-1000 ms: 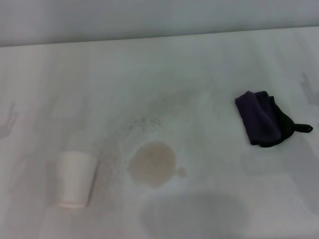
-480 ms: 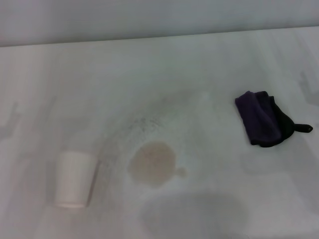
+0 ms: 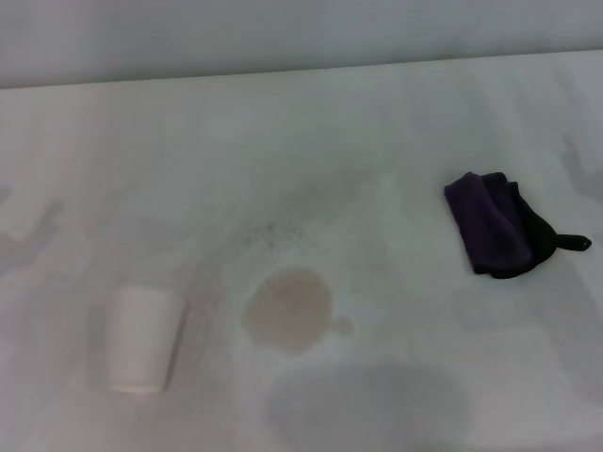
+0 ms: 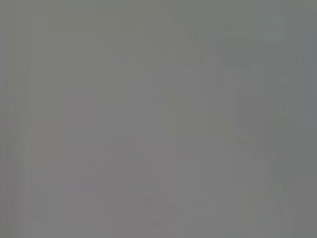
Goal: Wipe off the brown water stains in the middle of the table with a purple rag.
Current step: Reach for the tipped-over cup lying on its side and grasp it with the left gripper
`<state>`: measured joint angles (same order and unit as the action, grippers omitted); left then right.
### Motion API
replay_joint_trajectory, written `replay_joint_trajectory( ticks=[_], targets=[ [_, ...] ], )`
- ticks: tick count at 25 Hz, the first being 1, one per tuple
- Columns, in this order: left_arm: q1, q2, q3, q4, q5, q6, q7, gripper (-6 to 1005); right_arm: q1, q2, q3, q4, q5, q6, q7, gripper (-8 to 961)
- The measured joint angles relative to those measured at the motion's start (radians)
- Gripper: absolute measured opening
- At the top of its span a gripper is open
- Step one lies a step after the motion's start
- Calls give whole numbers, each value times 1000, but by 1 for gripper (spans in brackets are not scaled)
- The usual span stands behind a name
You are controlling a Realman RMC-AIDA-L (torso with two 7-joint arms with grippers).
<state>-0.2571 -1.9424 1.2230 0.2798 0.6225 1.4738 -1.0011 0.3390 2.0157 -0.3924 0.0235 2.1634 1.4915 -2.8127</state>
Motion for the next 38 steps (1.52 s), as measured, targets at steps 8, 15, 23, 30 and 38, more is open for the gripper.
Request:
replay_joint_trajectory(
  ticks=[8,15,23,30,38],
  targets=[
    [106,47,-73,436,444,-116,-552,887,0,0,1,13,-1,-2,3,691],
    [87,24,-224,762,963,-102,-1096,884,-1,0,0,15,-1,0,4,690],
    [-33,59,-267,898,1271,111,-1482,884,1,0,3,15,1,-4,4,690],
    [-122,100,-356,881,1370,241,-1647,885,8,1,-2,27,0,1,4,690],
    [-230,124,-346,791,1554,334,-1731,884,13,6,-7,62,-2,4,4,690]
  ],
)
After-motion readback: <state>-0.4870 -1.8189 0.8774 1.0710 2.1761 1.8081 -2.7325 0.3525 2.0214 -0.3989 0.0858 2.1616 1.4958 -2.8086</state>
